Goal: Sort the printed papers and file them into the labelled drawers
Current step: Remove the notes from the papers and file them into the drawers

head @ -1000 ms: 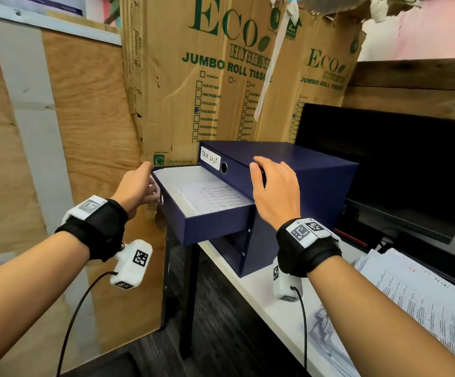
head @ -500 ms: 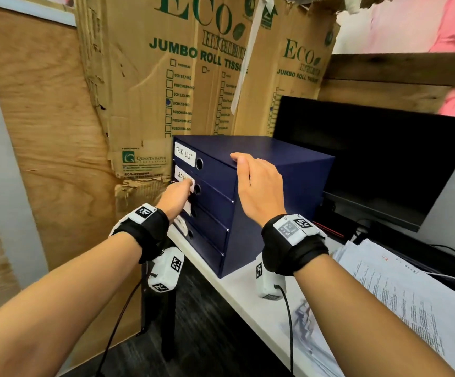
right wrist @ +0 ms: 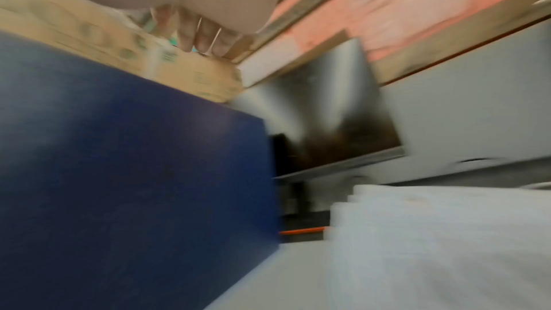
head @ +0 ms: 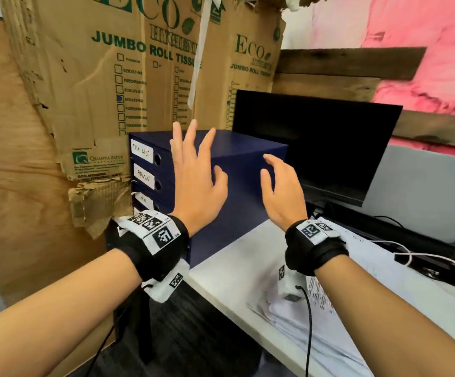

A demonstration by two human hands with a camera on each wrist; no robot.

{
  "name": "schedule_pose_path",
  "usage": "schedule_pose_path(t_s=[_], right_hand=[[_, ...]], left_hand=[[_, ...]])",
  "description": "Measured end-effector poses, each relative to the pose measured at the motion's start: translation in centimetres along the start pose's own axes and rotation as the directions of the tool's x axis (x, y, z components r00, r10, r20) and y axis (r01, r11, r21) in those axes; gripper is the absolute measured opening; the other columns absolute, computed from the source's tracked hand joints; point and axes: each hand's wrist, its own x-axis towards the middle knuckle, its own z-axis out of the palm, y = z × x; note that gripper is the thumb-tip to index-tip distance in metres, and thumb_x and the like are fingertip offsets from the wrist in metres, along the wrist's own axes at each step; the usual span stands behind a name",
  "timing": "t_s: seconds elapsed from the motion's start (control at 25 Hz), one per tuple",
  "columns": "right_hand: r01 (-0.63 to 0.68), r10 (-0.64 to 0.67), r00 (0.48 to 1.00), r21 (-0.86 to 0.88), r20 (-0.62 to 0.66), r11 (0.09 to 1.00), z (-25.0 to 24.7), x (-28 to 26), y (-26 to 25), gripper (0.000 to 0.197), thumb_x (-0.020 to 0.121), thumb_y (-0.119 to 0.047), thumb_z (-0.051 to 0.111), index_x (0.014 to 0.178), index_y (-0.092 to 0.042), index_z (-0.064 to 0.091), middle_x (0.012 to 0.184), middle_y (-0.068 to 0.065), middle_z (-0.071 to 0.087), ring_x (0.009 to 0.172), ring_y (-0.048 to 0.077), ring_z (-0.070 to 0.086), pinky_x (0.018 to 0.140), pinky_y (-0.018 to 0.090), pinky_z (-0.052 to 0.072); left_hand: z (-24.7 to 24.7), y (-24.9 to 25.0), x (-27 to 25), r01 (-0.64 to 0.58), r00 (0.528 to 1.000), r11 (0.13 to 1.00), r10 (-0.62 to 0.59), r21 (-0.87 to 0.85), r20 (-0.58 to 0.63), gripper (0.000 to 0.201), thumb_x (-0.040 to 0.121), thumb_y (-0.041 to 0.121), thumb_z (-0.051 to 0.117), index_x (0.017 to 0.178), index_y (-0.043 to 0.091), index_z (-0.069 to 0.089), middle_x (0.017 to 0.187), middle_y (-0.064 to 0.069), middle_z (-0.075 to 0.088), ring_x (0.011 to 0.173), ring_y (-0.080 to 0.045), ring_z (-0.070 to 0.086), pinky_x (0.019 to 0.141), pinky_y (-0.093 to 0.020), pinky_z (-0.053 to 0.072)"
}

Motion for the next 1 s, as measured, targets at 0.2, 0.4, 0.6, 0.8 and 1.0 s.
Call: schedule_pose_path(t_s=[0.2, 0.4, 0.6, 0.8, 1.0], right_hand=[[-0.185, 0.105, 0.954, -0.274, -0.281, 0.944, -9.0, -3.5, 8.8, 0.036, 0.094, -0.012, 0.048, 0.129, -0.006, 0.052, 0.127, 0.010, 0.057, 0.124, 0.028, 0.045, 0.106, 0.036, 0.034], [-0.261, 0.096, 0.912, -0.384, -0.398, 0.886, -14.0, -3.0, 11.1, 0.037, 0.088, -0.007, 0.050, 0.125, -0.007, 0.052, 0.122, 0.009, 0.057, 0.119, 0.028, 0.046, 0.103, 0.038, 0.037], [-0.324, 0.179, 0.924, -0.442, -0.338, 0.836, -11.4, -3.9, 14.0, 0.039, 0.086, -0.006, 0.052, 0.125, -0.009, 0.053, 0.120, 0.007, 0.058, 0.117, 0.025, 0.048, 0.102, 0.038, 0.040], [-0.314, 0.282, 0.949, -0.514, -0.142, 0.798, -6.4, -6.2, 16.6, 0.038, 0.081, -0.006, 0.057, 0.119, -0.010, 0.058, 0.115, 0.007, 0.059, 0.115, 0.028, 0.052, 0.105, 0.037, 0.039], [-0.338, 0.544, 0.821, -0.623, 0.171, 0.706, -4.3, -7.0, 17.5, 0.032, 0.091, -0.016, 0.050, 0.123, -0.013, 0.054, 0.121, 0.007, 0.057, 0.119, 0.026, 0.046, 0.101, 0.032, 0.036]], left_hand=[[6.9, 5.2, -1.2, -0.203, 0.956, 0.959, 0.238, -0.198, 0.172, 0.045, 0.085, 0.010, 0.042, 0.128, 0.012, 0.057, 0.148, -0.011, 0.036, 0.146, -0.031, 0.009, 0.120, -0.043, 0.004], [17.0, 5.1, -1.7, -0.133, 0.871, 0.984, 0.172, -0.116, 0.460, 0.031, 0.091, 0.010, 0.044, 0.103, 0.018, 0.072, 0.136, -0.006, 0.050, 0.143, -0.030, 0.016, 0.118, -0.038, -0.008], [23.2, 4.0, -3.9, -0.141, 0.745, 0.987, 0.055, 0.076, 0.665, 0.034, 0.095, 0.020, 0.041, 0.119, 0.020, 0.064, 0.138, -0.002, 0.049, 0.141, -0.028, 0.018, 0.118, -0.037, 0.003], [26.5, 2.5, -6.1, -0.055, 0.738, 0.995, -0.013, 0.080, 0.675, 0.040, 0.093, 0.021, 0.041, 0.129, 0.015, 0.056, 0.131, -0.002, 0.055, 0.131, -0.024, 0.030, 0.112, -0.029, 0.023], [27.2, 1.9, -6.5, 0.089, 0.733, 0.996, -0.066, -0.001, 0.677, 0.033, 0.095, 0.023, 0.044, 0.125, 0.017, 0.056, 0.124, 0.000, 0.057, 0.123, -0.022, 0.035, 0.104, -0.030, 0.033]])
